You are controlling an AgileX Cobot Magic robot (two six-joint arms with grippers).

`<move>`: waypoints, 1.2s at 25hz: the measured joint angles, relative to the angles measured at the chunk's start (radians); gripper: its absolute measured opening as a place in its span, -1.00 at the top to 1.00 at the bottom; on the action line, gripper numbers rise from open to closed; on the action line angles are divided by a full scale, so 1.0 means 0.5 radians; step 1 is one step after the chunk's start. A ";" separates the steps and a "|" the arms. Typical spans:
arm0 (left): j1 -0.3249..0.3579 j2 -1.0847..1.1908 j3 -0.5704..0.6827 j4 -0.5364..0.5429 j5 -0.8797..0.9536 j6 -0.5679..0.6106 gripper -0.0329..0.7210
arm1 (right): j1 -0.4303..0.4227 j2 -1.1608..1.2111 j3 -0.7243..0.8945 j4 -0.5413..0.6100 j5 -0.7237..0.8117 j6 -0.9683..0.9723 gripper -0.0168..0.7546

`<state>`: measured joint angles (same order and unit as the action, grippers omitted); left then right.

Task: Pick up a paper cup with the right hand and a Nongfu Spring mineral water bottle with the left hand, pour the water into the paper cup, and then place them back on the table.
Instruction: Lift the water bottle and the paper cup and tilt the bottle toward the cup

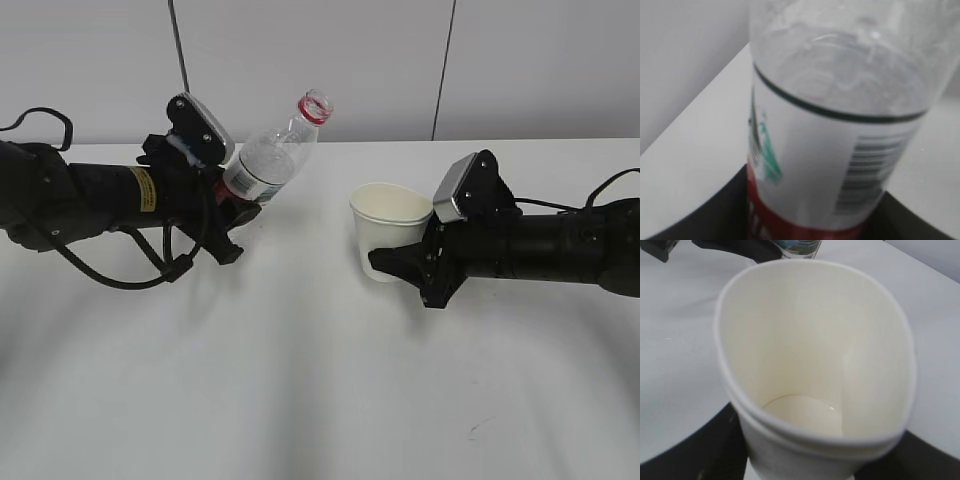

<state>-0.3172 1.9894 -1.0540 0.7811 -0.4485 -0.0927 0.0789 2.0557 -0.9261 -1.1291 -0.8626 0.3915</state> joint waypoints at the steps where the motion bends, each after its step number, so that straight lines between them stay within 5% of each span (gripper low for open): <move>1: 0.000 0.000 -0.007 0.009 0.009 0.007 0.00 | 0.000 0.000 0.000 0.000 0.000 0.000 -0.07; 30: -0.075 -0.079 -0.152 0.027 0.283 0.657 0.01 | 0.000 0.041 -0.022 -0.001 -0.020 -0.012 -0.07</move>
<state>-0.3550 1.9501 -1.1301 0.7947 -0.3068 0.2360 0.0789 2.0764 -0.9371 -1.1295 -0.8728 0.3856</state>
